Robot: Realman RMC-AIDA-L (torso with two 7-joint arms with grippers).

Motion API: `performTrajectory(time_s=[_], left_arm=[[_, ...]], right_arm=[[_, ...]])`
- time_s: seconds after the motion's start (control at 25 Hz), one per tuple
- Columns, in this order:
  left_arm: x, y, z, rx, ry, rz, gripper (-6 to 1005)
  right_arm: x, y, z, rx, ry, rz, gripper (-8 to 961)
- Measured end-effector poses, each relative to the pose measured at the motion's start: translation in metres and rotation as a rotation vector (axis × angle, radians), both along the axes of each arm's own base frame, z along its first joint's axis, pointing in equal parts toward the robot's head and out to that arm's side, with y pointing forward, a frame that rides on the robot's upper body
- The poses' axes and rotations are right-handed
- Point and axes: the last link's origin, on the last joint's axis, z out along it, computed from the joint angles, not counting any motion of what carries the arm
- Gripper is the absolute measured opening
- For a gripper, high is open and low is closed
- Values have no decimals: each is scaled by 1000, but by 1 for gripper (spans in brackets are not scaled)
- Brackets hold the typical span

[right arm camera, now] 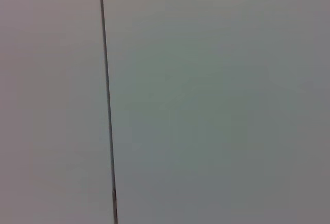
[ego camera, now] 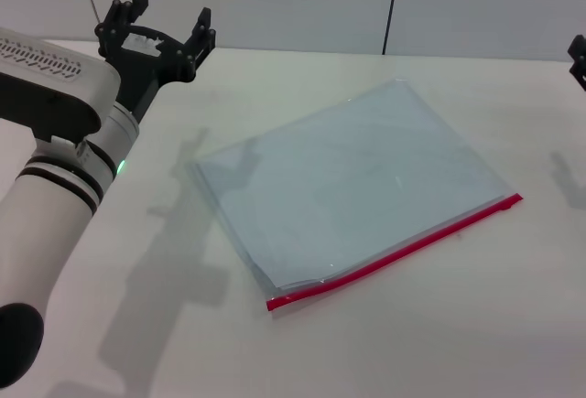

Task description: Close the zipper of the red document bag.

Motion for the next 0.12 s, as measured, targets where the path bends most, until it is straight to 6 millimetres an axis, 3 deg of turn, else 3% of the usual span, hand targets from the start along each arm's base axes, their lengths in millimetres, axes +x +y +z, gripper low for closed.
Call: performTrajectory(time_s=[0.12], left_arm=[[0, 0, 0, -1, -1, 1, 801]], right_arm=[[1, 0, -1, -4, 0, -4, 622]])
